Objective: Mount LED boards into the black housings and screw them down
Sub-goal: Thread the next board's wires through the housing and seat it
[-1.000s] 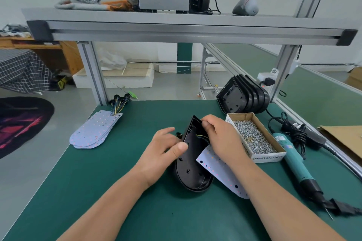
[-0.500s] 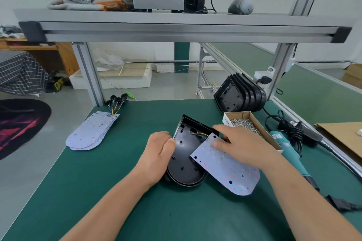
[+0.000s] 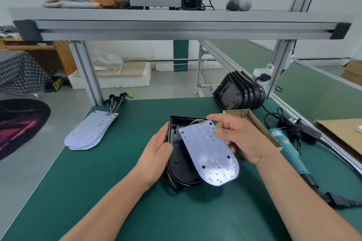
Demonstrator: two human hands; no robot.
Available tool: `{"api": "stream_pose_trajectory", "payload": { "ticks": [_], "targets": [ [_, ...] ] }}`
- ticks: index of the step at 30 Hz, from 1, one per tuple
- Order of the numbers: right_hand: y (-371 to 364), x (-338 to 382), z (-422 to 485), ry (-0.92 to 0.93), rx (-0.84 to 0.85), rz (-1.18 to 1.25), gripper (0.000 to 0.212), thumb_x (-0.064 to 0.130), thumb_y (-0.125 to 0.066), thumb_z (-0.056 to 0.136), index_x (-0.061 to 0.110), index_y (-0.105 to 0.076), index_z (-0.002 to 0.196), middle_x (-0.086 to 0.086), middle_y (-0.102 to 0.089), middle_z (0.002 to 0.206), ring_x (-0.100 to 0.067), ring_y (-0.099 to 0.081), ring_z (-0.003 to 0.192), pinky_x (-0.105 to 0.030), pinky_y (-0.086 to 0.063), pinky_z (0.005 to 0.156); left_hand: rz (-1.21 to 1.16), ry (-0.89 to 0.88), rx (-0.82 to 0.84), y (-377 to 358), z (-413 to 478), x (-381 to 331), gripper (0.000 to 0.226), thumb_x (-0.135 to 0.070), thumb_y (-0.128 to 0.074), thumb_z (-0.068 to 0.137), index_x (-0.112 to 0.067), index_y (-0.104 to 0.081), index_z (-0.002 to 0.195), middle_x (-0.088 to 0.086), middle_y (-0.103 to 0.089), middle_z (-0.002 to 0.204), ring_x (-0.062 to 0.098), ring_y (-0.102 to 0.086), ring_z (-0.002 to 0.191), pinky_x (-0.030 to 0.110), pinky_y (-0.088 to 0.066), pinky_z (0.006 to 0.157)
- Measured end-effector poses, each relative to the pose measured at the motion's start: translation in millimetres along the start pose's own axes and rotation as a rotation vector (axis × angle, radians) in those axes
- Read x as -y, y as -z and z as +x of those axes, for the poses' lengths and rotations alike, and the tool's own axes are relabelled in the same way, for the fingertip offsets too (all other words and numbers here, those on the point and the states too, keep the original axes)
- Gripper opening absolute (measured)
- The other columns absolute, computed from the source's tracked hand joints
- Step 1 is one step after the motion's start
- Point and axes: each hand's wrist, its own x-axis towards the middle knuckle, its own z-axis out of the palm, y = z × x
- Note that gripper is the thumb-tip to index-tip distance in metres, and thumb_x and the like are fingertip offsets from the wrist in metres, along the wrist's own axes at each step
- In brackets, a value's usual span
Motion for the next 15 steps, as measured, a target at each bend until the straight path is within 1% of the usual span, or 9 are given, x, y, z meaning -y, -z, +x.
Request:
{"api": "stream_pose_trajectory", "payload": {
  "ticks": [1,2,5,7,9,10,12,13,15],
  "targets": [
    [-5,0,1,0.006,-0.015,0.027,0.04,-0.006,-0.06,0.1,0.017,-0.064,0.132,0.006,-0.057,0.076,-0.009,-0.05,0.06,-0.023,-0.041,0.045,-0.005,-0.014,-0.003,0,-1,-2,0.069,-0.016,-0.04,0.087,-0.044,-0.054,0.148,-0.012,-0.065,0.144,0.012,-0.058,0.135,0.039,-0.05,0.109],
    [-10,-1,2,0.015,-0.036,0.041,0.04,-0.008,-0.059,0.099,0.016,-0.063,0.131,0.005,-0.058,0.075,-0.011,-0.051,0.06,-0.025,-0.042,0.046,-0.019,-0.003,-0.014,0,-2,-4,0.068,-0.016,-0.041,0.087,-0.047,-0.055,0.145,-0.013,-0.066,0.141,0.011,-0.06,0.133,0.041,-0.05,0.108],
    [-26,-3,6,0.045,-0.138,0.034,0.041,-0.009,-0.06,0.098,0.019,-0.062,0.128,0.004,-0.059,0.075,-0.013,-0.053,0.061,-0.027,-0.046,0.047,-0.029,0.046,-0.043,0,-3,-3,0.065,-0.019,-0.042,0.087,-0.051,-0.055,0.143,-0.014,-0.069,0.136,0.01,-0.062,0.129,0.048,-0.048,0.112],
    [-32,-6,8,0.059,-0.204,0.005,0.042,-0.008,-0.061,0.097,0.02,-0.061,0.128,0.006,-0.062,0.076,-0.013,-0.054,0.061,-0.027,-0.046,0.047,-0.008,0.062,-0.041,0,-2,-3,0.063,-0.019,-0.041,0.087,-0.047,-0.056,0.142,-0.009,-0.071,0.13,0.017,-0.064,0.125,0.052,-0.049,0.112],
    [-36,-7,9,0.072,-0.246,-0.045,0.042,-0.007,-0.062,0.097,0.023,-0.062,0.126,0.008,-0.066,0.076,-0.012,-0.054,0.06,-0.024,-0.044,0.048,-0.006,0.063,-0.046,0,-1,-4,0.062,-0.018,-0.041,0.087,-0.047,-0.057,0.14,-0.005,-0.072,0.126,0.024,-0.064,0.123,0.056,-0.049,0.111],
    [-37,-7,9,0.087,-0.259,-0.082,0.042,-0.005,-0.063,0.096,0.026,-0.062,0.125,0.007,-0.068,0.078,-0.01,-0.055,0.061,-0.022,-0.043,0.051,-0.008,0.06,-0.046,-1,-1,-4,0.063,-0.018,-0.041,0.087,-0.047,-0.057,0.14,-0.004,-0.072,0.126,0.025,-0.063,0.124,0.056,-0.049,0.112],
    [-39,-7,8,0.13,-0.275,-0.158,0.041,0.0,-0.065,0.097,0.03,-0.063,0.125,0.007,-0.072,0.082,-0.005,-0.06,0.069,-0.019,-0.046,0.066,-0.02,0.054,-0.038,-2,-1,-3,0.064,-0.016,-0.041,0.087,-0.042,-0.055,0.144,-0.004,-0.071,0.13,0.025,-0.062,0.127,0.055,-0.048,0.113],
    [-40,-7,8,0.148,-0.284,-0.197,0.041,0.003,-0.066,0.097,0.031,-0.063,0.126,0.007,-0.073,0.084,-0.004,-0.064,0.075,-0.02,-0.046,0.074,-0.027,0.053,-0.029,-2,-1,-3,0.065,-0.015,-0.04,0.088,-0.039,-0.054,0.147,-0.004,-0.071,0.133,0.025,-0.062,0.129,0.055,-0.047,0.113],
    [-44,-7,8,0.166,-0.314,-0.233,0.041,0.006,-0.068,0.096,0.033,-0.062,0.126,0.009,-0.074,0.088,-0.004,-0.067,0.087,-0.023,-0.046,0.082,-0.031,0.053,-0.016,-2,0,-3,0.065,-0.013,-0.04,0.089,-0.034,-0.051,0.15,-0.005,-0.069,0.136,0.022,-0.061,0.131,0.055,-0.046,0.114]
  ]
}}
